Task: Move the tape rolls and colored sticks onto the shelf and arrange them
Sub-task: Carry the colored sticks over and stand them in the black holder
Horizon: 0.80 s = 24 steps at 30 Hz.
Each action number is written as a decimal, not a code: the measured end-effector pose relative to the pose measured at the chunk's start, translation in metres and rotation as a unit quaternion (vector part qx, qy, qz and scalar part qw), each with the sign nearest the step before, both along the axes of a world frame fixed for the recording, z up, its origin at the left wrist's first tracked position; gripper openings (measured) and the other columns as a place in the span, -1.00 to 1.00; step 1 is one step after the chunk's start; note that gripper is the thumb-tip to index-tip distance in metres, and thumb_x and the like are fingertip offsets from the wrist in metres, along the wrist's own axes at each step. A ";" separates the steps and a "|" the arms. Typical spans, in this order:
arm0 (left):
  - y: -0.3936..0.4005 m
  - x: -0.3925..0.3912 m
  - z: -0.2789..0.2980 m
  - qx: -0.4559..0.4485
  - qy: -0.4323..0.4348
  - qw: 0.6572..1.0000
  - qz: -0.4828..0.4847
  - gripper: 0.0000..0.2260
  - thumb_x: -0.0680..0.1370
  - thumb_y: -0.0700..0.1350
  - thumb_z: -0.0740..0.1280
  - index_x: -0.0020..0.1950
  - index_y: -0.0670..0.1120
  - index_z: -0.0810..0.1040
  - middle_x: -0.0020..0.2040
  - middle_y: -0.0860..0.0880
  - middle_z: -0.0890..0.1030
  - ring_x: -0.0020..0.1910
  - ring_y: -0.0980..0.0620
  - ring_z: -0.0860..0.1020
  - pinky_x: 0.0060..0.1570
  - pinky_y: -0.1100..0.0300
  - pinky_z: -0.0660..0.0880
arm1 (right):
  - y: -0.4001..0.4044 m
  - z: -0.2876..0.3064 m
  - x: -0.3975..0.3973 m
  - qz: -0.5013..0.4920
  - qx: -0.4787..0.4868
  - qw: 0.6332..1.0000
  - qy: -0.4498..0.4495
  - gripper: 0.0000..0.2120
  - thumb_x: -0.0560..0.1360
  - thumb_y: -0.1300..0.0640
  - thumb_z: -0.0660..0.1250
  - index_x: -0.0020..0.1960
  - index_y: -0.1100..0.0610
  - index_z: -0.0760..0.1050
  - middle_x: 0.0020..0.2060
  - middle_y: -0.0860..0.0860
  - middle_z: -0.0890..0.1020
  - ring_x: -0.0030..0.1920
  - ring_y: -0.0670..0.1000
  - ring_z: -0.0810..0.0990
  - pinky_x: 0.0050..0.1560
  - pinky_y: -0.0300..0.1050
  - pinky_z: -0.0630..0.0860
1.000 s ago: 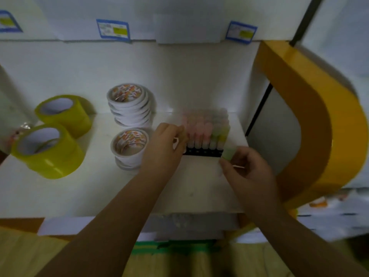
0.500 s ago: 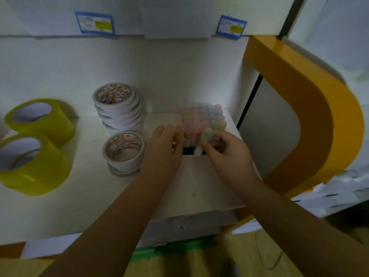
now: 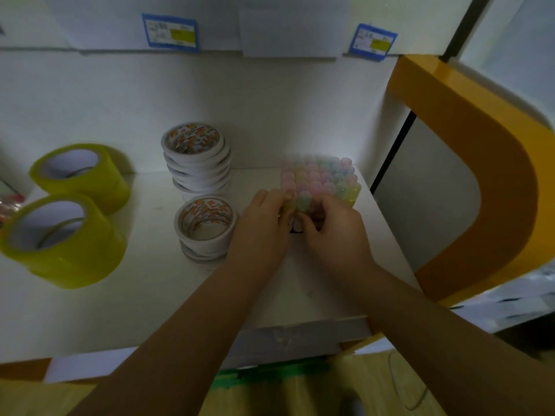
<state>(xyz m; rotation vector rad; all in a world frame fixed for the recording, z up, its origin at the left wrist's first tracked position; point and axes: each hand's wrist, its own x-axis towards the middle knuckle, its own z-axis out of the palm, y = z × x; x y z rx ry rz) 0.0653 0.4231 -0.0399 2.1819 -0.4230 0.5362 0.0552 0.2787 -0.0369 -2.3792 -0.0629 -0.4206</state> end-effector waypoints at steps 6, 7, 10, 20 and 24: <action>0.001 0.002 -0.004 -0.008 -0.014 1.000 -0.005 -0.96 0.57 -0.21 0.35 -0.01 -0.11 0.53 -0.10 -0.01 0.46 -0.13 -0.01 0.45 -0.15 0.06 0.43 | 0.002 -0.011 0.001 -0.016 0.011 1.000 -0.008 -0.86 0.55 0.04 0.37 0.02 0.10 0.53 -0.14 0.00 0.62 -0.14 0.01 0.60 -0.12 0.05 0.62; 0.001 0.003 -0.005 -0.009 -0.012 1.000 -0.004 -0.96 0.57 -0.20 0.35 0.00 -0.10 0.53 -0.10 -0.02 0.47 -0.13 -0.02 0.46 -0.14 0.03 0.45 | 0.003 -0.011 0.001 -0.015 0.012 1.000 -0.007 -0.87 0.55 0.04 0.36 0.02 0.10 0.53 -0.14 0.00 0.62 -0.14 0.00 0.60 -0.12 0.04 0.62; 0.001 0.003 -0.006 -0.009 -0.007 1.000 -0.003 -0.96 0.58 -0.19 0.34 0.01 -0.09 0.53 -0.10 -0.03 0.48 -0.13 -0.03 0.48 -0.14 0.00 0.48 | 0.003 -0.009 0.000 -0.010 0.010 1.000 -0.009 -0.90 0.56 0.05 0.36 0.00 0.08 0.52 -0.15 -0.01 0.61 -0.15 -0.02 0.59 -0.12 0.01 0.61; -0.001 -0.003 -0.009 -0.021 0.040 0.999 0.010 -0.75 0.60 -0.15 0.32 0.28 0.00 0.53 0.03 -0.03 0.55 0.01 -0.01 0.56 0.00 -0.04 0.56 | 0.004 0.008 -0.006 -0.008 0.028 0.999 0.041 -0.93 0.56 0.07 0.38 0.00 0.06 0.58 -0.13 -0.04 0.66 -0.13 -0.04 0.61 -0.05 -0.08 0.60; -0.003 -0.017 -0.006 -0.108 0.113 0.987 0.030 -0.39 0.57 -0.12 0.38 0.56 0.12 0.21 0.18 0.02 0.56 0.10 0.09 0.55 0.12 0.18 0.50 | -0.012 0.014 -0.025 -0.019 0.102 0.992 0.068 -0.85 0.53 0.07 0.43 0.09 0.05 0.62 -0.09 -0.10 0.63 -0.07 -0.10 0.58 0.01 -0.25 0.52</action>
